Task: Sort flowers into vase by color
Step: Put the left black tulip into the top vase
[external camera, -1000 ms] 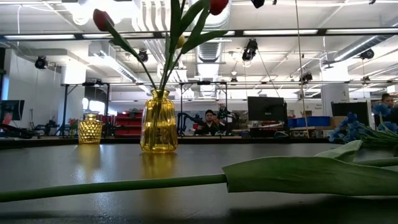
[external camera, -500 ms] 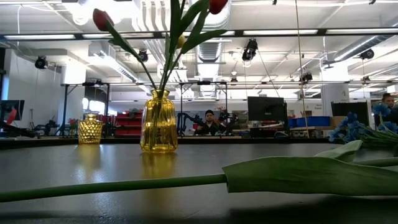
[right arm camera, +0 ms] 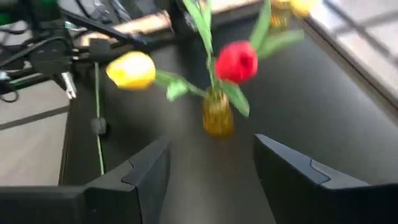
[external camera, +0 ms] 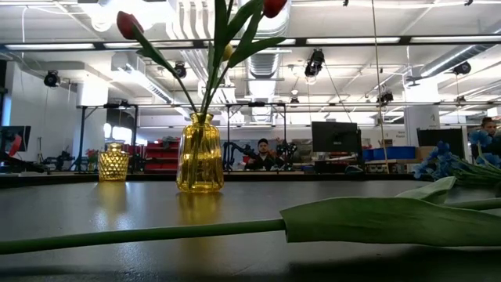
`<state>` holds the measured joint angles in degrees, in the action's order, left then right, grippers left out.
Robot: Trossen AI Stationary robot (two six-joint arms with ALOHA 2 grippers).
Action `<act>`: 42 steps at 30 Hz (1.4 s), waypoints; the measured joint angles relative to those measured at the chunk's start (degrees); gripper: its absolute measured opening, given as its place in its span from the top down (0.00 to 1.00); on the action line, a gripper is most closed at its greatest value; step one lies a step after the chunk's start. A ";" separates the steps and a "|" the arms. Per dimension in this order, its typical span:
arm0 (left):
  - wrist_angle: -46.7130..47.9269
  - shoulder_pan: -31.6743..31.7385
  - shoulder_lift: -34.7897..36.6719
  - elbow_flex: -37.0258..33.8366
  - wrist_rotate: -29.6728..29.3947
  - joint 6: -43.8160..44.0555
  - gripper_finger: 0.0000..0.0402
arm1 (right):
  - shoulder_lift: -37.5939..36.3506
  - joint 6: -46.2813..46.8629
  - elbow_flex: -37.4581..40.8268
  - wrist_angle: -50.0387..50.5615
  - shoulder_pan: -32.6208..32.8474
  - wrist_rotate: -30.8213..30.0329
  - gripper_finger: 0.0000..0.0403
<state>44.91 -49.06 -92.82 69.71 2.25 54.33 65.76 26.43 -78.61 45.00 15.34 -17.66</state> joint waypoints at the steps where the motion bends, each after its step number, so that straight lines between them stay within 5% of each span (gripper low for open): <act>1: -0.02 -0.11 -1.15 0.00 0.01 0.00 0.60 | 0.38 2.04 0.43 0.59 1.16 -0.91 0.47; 8: -3.20 -0.11 -9.57 0.00 0.45 0.15 0.63 | 3.06 12.33 1.98 0.57 8.28 -6.41 0.47; 17: -2.87 0.40 -14.83 0.00 -1.32 5.90 0.73 | 5.85 15.08 2.02 0.58 12.07 -6.39 0.47; 24: -2.85 1.10 -15.04 0.00 -1.52 3.90 0.96 | 5.82 13.90 2.02 1.21 12.17 -6.41 0.47; 27: -2.82 1.37 -14.59 0.00 -1.76 1.99 0.98 | 5.05 12.25 2.02 1.97 12.17 -6.41 0.47; 35: 0.62 2.87 -5.06 1.67 -8.87 -15.16 1.00 | 1.37 12.78 2.02 6.76 12.14 -8.02 0.47; 42: 6.62 11.27 10.05 5.70 -13.92 -21.82 1.00 | -2.50 13.87 2.02 7.60 12.12 -9.96 0.47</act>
<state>51.53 -37.79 -82.77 75.42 -11.67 32.51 63.26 40.31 -76.60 52.60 27.46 -27.62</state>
